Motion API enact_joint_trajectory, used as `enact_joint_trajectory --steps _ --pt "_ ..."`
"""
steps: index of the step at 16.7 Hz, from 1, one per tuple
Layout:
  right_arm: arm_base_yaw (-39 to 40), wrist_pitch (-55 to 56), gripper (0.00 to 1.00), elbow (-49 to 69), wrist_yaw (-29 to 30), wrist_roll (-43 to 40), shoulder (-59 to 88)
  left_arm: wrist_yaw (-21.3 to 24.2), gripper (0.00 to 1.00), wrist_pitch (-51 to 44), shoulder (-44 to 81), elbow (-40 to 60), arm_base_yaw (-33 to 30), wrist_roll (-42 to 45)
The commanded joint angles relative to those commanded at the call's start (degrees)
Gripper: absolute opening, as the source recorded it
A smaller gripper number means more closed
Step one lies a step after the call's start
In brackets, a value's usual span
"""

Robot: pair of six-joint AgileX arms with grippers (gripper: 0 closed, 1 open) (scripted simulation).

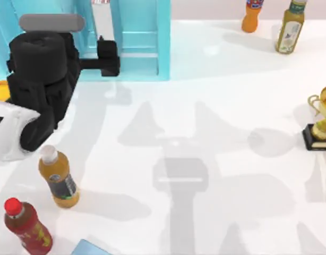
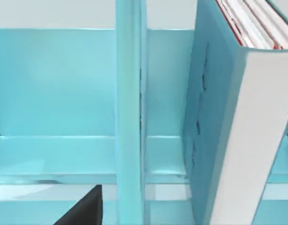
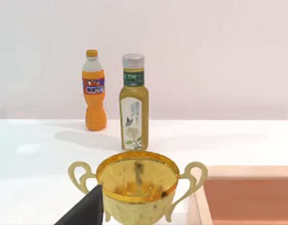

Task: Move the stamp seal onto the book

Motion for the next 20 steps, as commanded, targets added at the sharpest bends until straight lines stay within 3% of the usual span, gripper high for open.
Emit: enact_joint_trajectory --steps 5,13,20 --pt "0.0 0.0 1.0 0.0 0.0 0.0 0.0 -2.4 1.0 2.5 13.0 6.5 -3.1 -0.7" --pt "0.0 0.0 1.0 0.0 0.0 0.0 0.0 -2.4 1.0 2.3 14.3 7.6 -3.1 -0.8" --pt "0.0 0.0 1.0 0.0 0.0 0.0 0.0 -1.3 1.0 -0.9 23.3 20.1 -2.2 -0.4"
